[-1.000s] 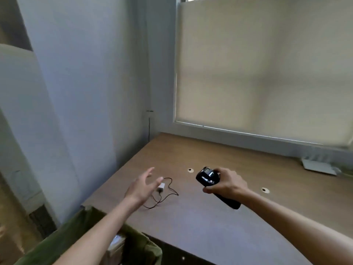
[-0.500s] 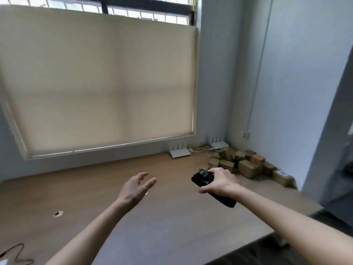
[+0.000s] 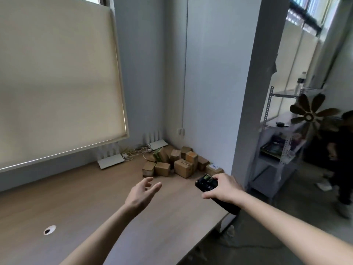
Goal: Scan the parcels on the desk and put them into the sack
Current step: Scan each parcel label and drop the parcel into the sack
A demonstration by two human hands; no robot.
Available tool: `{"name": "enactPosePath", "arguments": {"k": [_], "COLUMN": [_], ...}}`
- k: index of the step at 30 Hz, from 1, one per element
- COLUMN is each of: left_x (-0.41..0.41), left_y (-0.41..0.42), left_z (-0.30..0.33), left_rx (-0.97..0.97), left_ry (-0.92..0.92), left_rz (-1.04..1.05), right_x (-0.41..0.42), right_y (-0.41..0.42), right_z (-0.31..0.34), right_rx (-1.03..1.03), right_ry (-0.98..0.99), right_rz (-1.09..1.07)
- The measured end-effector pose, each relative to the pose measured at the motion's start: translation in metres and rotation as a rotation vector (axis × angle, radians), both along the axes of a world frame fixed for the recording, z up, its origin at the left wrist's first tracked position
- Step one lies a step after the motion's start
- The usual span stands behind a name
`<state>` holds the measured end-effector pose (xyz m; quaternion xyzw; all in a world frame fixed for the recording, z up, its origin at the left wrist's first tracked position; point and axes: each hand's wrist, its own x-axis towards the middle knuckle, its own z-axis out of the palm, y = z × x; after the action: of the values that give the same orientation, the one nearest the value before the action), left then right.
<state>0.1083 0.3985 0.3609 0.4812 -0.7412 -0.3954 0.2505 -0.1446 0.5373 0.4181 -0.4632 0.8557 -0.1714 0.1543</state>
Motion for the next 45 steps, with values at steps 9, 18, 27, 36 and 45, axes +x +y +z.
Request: {"name": "enactPosePath", "arguments": {"k": [9, 18, 27, 36, 45], "left_x": [-0.131, -0.231, -0.278, -0.342, -0.419], "left_y": [-0.121, -0.264, -0.369, -0.481, -0.582], "left_z": [-0.045, -0.082, -0.139, -0.208, -0.294], "left_rx": [0.066, 0.078, 0.101, 0.176, 0.277], "left_ry": [-0.042, -0.103, -0.215, -0.303, -0.38], "left_rz": [-0.134, -0.174, -0.144, -0.079, -0.04], "right_x": [-0.104, -0.193, -0.241, -0.294, -0.335], "right_y": [-0.089, -0.224, -0.335, -0.472, -0.582], "right_z": [-0.045, -0.07, -0.142, -0.244, -0.344], "right_rx": [0.09, 0.141, 0.21, 0.291, 0.304], "right_ry": [-0.038, -0.09, -0.229, -0.449, -0.612], "right_rz": [-0.137, -0.23, -0.223, -0.239, -0.226]}}
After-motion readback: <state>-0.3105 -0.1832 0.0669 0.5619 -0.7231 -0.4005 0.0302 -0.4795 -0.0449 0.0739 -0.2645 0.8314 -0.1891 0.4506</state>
